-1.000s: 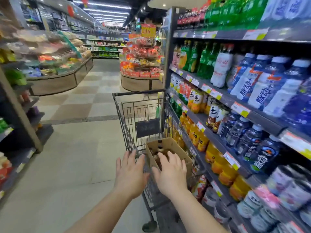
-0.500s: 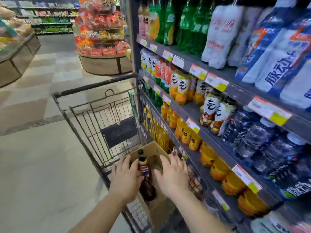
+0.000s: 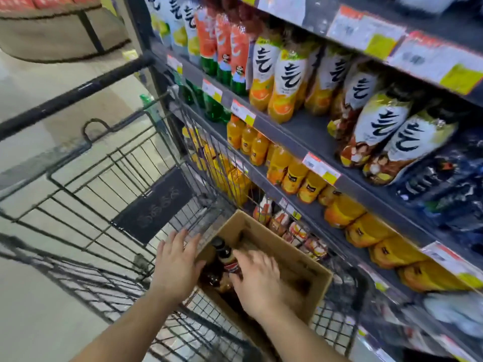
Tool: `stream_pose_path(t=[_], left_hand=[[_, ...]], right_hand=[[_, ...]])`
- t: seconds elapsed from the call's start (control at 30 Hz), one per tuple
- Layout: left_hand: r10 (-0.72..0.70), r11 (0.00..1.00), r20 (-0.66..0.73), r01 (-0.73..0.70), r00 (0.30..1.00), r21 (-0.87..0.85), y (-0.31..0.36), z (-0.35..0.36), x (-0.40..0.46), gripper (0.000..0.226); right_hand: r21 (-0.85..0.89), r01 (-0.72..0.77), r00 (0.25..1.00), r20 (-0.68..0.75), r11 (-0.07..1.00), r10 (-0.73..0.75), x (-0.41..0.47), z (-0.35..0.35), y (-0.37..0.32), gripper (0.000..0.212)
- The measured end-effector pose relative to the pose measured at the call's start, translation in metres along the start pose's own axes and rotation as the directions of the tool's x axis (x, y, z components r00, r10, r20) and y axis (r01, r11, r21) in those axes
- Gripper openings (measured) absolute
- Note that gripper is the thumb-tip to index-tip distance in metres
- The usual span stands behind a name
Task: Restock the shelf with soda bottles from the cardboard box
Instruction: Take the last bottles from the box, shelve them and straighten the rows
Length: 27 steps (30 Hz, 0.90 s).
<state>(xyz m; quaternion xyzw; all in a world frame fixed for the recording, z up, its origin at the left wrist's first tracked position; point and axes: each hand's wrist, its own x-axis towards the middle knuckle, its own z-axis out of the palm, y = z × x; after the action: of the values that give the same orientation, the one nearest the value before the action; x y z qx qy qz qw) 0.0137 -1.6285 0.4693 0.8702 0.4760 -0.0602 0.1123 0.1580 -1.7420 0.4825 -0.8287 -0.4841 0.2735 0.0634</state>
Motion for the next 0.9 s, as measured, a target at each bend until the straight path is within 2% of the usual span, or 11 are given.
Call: stream_pose_path(t=[0.17, 0.37, 0.5, 0.77, 0.9], left_hand=[[0.139, 0.989, 0.023, -0.14, 0.99, 0.043, -0.029, 0.021, 0.043, 0.066], [0.283, 0.959, 0.088, -0.282, 0.955, -0.018, -0.032, 0.061, 0.071, 0.067], [0.375, 0.927, 0.122, -0.372, 0.919, -0.04, -0.038, 0.08, 0.086, 0.067], [0.439, 0.894, 0.129, -0.418, 0.889, -0.164, -0.045, 0.095, 0.101, 0.055], [0.433, 0.885, 0.11, -0.399, 0.894, -0.239, -0.042, 0.097, 0.107, 0.048]], right_hand=[[0.05, -0.07, 0.995, 0.072, 0.996, 0.066, 0.032, 0.051, -0.024, 0.052], [0.073, -0.15, 0.981, 0.133, 0.986, 0.14, 0.053, 0.099, -0.013, 0.052], [0.08, -0.138, 0.976, 0.179, 0.987, 0.122, 0.067, 0.123, -0.006, 0.054], [0.05, -0.05, 0.957, 0.287, 0.997, 0.034, 0.088, 0.138, -0.004, 0.04], [0.089, -0.052, 0.968, 0.25, 0.995, 0.028, 0.088, 0.131, -0.004, 0.037]])
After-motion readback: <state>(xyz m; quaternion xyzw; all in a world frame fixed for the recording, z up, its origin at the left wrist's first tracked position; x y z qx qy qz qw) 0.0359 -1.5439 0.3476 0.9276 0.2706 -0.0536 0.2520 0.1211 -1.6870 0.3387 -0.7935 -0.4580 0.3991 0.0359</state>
